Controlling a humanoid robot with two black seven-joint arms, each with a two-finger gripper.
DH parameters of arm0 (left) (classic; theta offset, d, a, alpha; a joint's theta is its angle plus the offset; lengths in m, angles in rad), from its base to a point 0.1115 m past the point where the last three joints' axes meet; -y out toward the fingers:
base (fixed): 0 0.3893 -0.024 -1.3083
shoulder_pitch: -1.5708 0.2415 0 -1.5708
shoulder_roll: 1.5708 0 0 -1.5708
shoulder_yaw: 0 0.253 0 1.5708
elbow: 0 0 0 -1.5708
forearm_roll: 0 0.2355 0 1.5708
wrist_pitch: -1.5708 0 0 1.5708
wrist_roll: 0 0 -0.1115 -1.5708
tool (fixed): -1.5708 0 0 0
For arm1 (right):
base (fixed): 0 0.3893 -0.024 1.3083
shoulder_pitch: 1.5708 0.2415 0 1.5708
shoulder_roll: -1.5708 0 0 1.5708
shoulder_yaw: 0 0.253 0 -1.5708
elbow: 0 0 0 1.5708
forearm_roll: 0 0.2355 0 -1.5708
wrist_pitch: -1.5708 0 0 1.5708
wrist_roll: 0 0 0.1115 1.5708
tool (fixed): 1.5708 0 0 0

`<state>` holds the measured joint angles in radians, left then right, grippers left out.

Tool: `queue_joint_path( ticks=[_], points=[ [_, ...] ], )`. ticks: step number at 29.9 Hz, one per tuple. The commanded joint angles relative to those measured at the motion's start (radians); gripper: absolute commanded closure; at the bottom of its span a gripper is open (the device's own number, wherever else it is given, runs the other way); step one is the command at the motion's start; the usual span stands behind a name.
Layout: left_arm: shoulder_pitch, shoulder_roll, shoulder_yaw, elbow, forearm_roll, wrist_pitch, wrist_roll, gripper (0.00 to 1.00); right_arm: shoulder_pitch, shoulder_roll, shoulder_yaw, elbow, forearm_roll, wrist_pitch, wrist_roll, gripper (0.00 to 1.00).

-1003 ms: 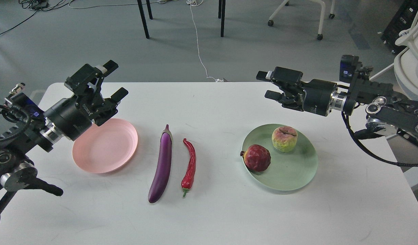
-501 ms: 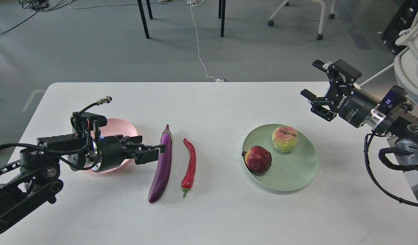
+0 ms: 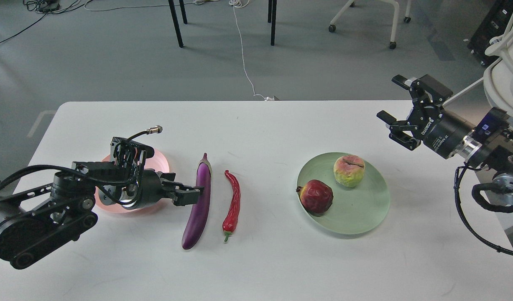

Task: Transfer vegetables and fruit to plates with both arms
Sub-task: 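Reach the left gripper to the purple eggplant and grasp it, then lift the eggplant and lay it on the pink plate, release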

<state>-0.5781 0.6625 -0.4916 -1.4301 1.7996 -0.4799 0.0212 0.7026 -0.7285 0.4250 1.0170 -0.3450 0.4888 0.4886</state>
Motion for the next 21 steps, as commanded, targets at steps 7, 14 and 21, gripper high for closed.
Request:
queue_joint_path(
  ticks=[7,14,21],
  points=[
    [0.001,-0.067,0.016,0.065,0.003,-0.005,0.002,0.04,-0.005,-0.002,0.001,0.000,-0.002,0.000,0.000,0.02],
    [0.001,-0.098,0.031,0.086,0.006,-0.005,0.016,0.16,-0.011,-0.002,0.001,-0.005,-0.002,0.000,0.000,0.02],
    [0.001,-0.110,0.054,0.088,0.003,-0.006,0.023,0.75,-0.014,-0.009,0.003,-0.011,0.000,0.000,0.000,0.02]
  ],
)
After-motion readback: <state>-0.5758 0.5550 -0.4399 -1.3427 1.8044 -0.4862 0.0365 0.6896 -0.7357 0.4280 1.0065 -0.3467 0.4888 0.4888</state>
